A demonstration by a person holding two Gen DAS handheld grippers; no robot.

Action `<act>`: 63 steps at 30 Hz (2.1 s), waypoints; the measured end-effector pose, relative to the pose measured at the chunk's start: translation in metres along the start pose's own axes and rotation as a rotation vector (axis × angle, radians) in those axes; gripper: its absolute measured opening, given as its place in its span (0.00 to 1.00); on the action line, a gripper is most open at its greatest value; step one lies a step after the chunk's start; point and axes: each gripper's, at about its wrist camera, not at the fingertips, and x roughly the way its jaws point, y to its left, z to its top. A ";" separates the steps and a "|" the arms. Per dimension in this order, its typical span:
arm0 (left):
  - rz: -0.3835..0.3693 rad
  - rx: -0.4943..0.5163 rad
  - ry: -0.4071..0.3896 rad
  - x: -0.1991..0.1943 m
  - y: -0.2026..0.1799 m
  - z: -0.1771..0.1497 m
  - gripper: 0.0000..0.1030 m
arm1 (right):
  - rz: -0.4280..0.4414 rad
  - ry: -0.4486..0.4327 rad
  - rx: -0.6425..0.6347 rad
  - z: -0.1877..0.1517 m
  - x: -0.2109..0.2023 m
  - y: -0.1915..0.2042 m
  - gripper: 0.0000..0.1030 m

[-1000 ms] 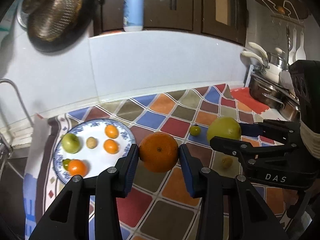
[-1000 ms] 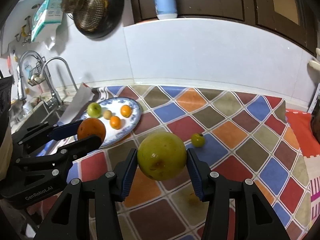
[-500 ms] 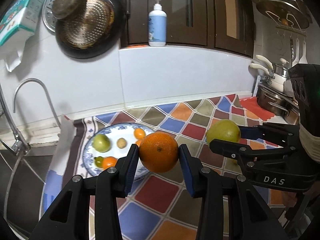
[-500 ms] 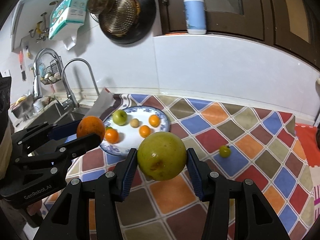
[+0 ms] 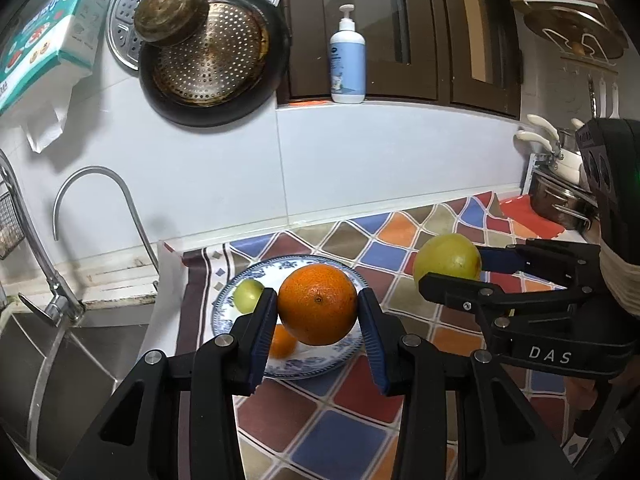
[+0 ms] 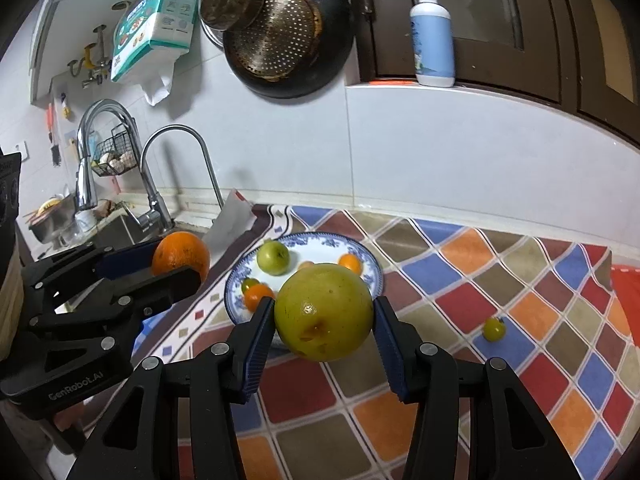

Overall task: Organize fruits
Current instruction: 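Carry the orange and pear onto the plate and open both tools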

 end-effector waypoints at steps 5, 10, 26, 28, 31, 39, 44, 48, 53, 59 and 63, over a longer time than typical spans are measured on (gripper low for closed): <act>0.007 0.001 0.019 0.011 0.014 0.001 0.40 | 0.004 -0.003 0.002 0.010 0.017 0.007 0.48; 0.014 -0.002 0.051 0.028 0.027 0.002 0.40 | 0.001 0.010 -0.008 0.021 0.040 0.009 0.48; -0.005 -0.042 0.131 0.099 0.054 -0.002 0.40 | 0.041 0.084 -0.011 0.043 0.122 -0.003 0.48; -0.002 -0.045 0.143 0.106 0.055 -0.005 0.40 | 0.047 0.096 -0.007 0.043 0.132 -0.005 0.48; -0.001 -0.049 0.157 0.115 0.059 -0.009 0.40 | 0.049 0.115 -0.006 0.041 0.146 -0.007 0.48; 0.003 -0.054 0.177 0.131 0.063 -0.017 0.40 | 0.058 0.156 -0.005 0.036 0.175 -0.009 0.48; -0.002 -0.056 0.184 0.137 0.063 -0.018 0.40 | 0.056 0.174 0.005 0.033 0.185 -0.013 0.48; 0.001 -0.052 0.184 0.139 0.062 -0.019 0.40 | 0.055 0.187 0.009 0.031 0.191 -0.015 0.49; 0.002 -0.059 0.185 0.140 0.062 -0.018 0.41 | 0.061 0.194 0.030 0.030 0.192 -0.018 0.49; 0.031 -0.069 0.145 0.126 0.064 -0.010 0.47 | 0.050 0.146 0.028 0.036 0.179 -0.016 0.49; 0.046 -0.075 0.116 0.113 0.064 -0.004 0.50 | 0.041 0.117 0.031 0.038 0.162 -0.015 0.49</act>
